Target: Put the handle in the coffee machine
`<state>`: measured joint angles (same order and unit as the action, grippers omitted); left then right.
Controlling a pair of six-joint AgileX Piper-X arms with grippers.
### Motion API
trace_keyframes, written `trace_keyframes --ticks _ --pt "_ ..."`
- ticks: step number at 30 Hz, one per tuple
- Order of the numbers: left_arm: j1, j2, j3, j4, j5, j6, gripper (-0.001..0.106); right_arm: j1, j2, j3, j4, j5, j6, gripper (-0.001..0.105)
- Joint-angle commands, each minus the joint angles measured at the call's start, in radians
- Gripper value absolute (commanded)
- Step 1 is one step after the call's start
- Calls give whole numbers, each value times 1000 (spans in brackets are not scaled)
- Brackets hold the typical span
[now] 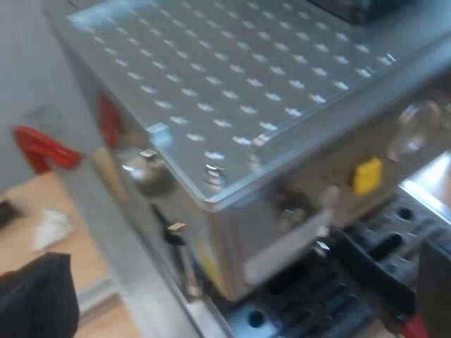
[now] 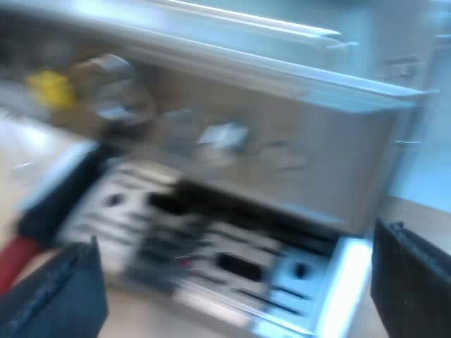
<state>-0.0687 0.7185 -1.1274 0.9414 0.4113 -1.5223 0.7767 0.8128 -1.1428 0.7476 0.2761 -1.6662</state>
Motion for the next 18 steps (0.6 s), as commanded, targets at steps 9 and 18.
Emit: trace_keyframes --ticks 9,18 --pt "-1 -129 -9 -19 -63 -24 105 -508 -26 -36 244 -197 -31 78" --pt "-1 -270 -9 -6 -92 -22 105 -790 -106 -21 265 -312 -153 78"
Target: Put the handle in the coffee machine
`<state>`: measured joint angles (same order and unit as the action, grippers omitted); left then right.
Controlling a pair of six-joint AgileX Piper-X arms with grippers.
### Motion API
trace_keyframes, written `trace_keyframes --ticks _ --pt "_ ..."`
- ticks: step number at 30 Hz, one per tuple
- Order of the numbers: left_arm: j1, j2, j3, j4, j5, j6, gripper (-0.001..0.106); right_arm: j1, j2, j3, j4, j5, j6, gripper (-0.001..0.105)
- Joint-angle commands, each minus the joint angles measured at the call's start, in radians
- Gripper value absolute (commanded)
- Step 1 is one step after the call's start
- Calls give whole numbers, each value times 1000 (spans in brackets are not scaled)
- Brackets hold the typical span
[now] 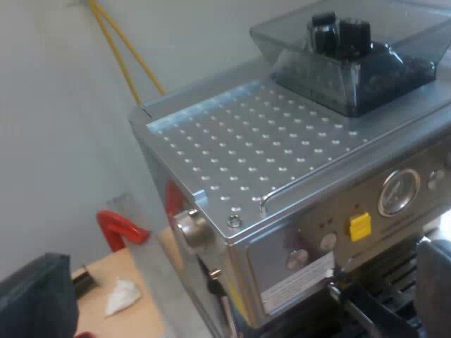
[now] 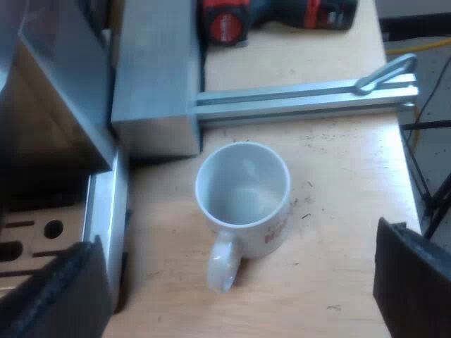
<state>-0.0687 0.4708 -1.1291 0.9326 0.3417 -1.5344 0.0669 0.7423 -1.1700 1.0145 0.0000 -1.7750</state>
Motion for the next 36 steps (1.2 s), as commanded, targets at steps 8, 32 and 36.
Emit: trace_keyframes --ticks 8,32,36 --pt "-1 -114 -7 102 -110 84 105 -226 -150 157 -33 -122 -49 78" --pt "128 -570 80 411 -122 121 105 -221 -793 236 159 -181 -100 78" --pt "125 -630 55 563 -107 169 105 -222 -800 234 243 -208 -160 78"
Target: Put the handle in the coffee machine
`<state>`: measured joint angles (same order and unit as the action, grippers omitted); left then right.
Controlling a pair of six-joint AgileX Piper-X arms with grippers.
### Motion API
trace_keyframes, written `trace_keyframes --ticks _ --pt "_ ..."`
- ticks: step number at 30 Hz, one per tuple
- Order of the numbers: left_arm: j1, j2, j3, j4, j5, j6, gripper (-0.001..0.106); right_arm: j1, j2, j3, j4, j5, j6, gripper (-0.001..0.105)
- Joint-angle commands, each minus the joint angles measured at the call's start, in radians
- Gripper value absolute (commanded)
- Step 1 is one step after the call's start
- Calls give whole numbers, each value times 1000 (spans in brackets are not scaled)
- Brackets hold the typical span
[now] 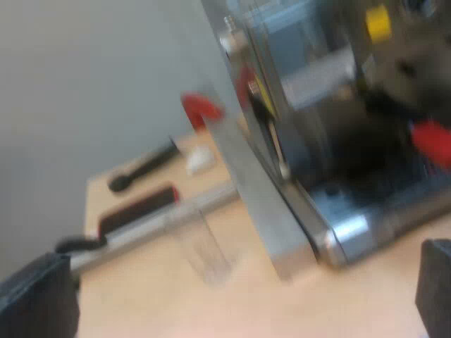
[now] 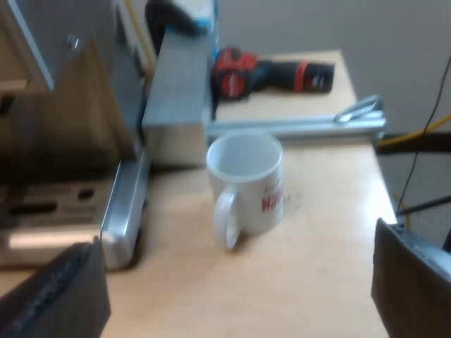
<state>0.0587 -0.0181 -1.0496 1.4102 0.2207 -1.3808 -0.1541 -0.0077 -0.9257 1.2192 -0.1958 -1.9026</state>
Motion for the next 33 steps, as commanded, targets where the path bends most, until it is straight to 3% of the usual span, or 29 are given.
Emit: trace_keyframes --ticks 1,8,11,19,25,30,33 --pt "0 -135 -30 131 15 18 105 -1 -50 -10 52 -12 -32 78" --pt "0 -138 -20 95 22 5 105 -1 -48 -8 42 -22 -29 78" --pt "0 -138 6 41 22 -62 105 -1 -48 -4 6 -32 -20 78" --pt "0 -138 106 -220 20 -171 105 -1 -48 15 -156 -33 -3 78" --pt "-20 -136 184 -403 20 -171 105 -1 -48 59 -277 -56 6 78" --pt "-42 -129 234 -439 20 -171 105 -1 -48 85 -303 -56 54 78" --pt "-53 -129 268 -439 20 -171 105 -1 -46 153 -310 -56 83 78"
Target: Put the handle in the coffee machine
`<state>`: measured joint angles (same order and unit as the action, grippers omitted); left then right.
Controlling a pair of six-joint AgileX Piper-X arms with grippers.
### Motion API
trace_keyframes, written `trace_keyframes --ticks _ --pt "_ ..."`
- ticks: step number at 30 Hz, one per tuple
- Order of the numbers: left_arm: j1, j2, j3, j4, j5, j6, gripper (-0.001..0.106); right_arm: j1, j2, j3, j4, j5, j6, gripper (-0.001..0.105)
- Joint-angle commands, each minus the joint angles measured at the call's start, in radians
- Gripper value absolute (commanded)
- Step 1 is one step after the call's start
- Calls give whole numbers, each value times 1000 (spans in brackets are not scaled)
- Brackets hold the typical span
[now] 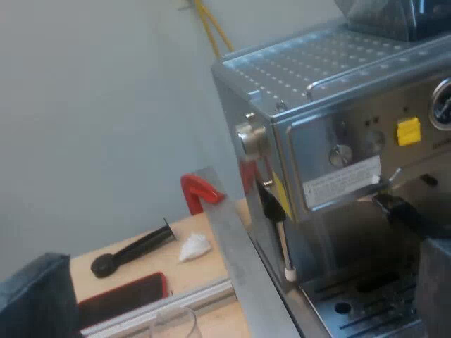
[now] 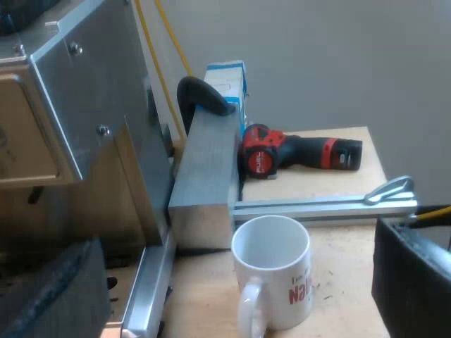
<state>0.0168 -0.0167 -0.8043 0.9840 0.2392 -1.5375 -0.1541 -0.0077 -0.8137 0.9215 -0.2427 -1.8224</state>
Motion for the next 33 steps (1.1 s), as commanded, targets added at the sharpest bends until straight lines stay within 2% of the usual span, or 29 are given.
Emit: trace_keyframes --ticks 1,5,9,17,21,33 --pt "-11 -131 39 -13 2 -14 105 -1 -46 56 -12 -9 3 78" --pt "-11 -131 90 -10 2 -25 105 -1 -46 104 -12 -9 1 78" --pt "-11 -131 153 -11 2 -89 105 -1 -46 159 -12 -9 1 78" --pt "-11 -130 258 -11 -20 -89 105 -1 -46 231 -12 -11 -1 78" --pt "-11 -130 300 -11 -58 -89 105 -1 -44 260 -12 -71 -22 78" --pt "-11 -128 318 -21 -60 -89 105 -1 -44 339 -4 -95 -22 78"
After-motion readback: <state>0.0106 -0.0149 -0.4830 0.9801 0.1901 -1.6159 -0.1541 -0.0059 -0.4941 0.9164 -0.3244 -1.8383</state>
